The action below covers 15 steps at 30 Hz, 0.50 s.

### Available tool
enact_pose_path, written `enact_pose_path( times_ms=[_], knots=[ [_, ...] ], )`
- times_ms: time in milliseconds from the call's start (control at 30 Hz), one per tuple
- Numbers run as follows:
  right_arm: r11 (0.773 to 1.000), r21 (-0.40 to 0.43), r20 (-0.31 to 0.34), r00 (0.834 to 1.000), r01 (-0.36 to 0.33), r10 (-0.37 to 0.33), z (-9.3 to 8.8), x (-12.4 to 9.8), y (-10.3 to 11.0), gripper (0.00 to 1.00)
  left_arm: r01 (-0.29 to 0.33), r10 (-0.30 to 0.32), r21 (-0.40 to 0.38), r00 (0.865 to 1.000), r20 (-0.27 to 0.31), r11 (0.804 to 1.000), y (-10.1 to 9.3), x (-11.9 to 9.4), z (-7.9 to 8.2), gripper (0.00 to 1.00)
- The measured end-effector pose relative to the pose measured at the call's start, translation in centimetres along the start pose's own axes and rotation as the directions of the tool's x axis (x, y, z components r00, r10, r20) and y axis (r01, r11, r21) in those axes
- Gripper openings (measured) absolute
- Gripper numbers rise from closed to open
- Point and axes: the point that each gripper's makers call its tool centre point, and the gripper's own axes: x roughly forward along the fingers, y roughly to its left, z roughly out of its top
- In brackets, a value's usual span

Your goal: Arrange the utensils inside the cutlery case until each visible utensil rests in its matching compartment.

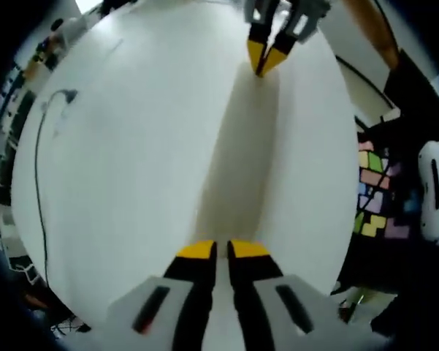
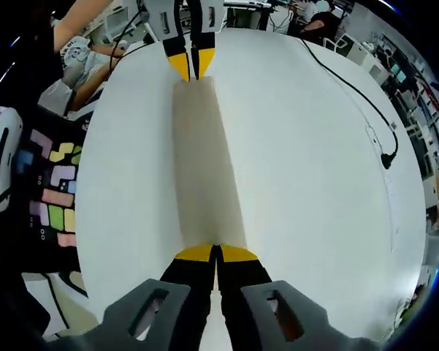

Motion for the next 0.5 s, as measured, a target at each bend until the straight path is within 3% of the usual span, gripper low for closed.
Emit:
enact_pose_path(
  times_ms=[100, 233, 333, 433, 500],
  knots=[
    [1.0, 0.0, -0.003, 1.0, 0.008, -0.008, -0.02, 0.03, 0.02, 0.0, -0.029, 0.03, 0.042, 0.999, -0.014, 0.999, 0.55, 0.24, -0.18, 0.02],
    [0.999, -0.007, -0.033, 0.998, 0.052, -0.052, 0.03, 0.06, 0.07, 0.0, -0.04, 0.041, 0.01, 0.999, -0.035, 0.999, 0.64, 0.31, -0.18, 0.01],
    [0.998, -0.008, -0.047, 0.997, 0.062, -0.062, 0.02, 0.06, -0.02, 0.0, -0.068, 0.072, 0.07, 0.995, -0.064, 0.995, 0.54, 0.38, -0.26, 0.0],
    [0.998, 0.041, -0.042, 0.998, 0.056, -0.054, -0.08, 0.03, -0.22, 0.0, -0.096, 0.102, 0.062, 0.991, -0.089, 0.993, 0.53, 0.43, -0.25, 0.0],
    [0.997, 0.045, -0.041, 0.998, 0.055, -0.053, -0.1, 0.04, -0.21, 0.0, -0.112, 0.122, 0.097, 0.987, -0.108, 0.989, 0.55, 0.42, -0.28, 0.0]
  ],
)
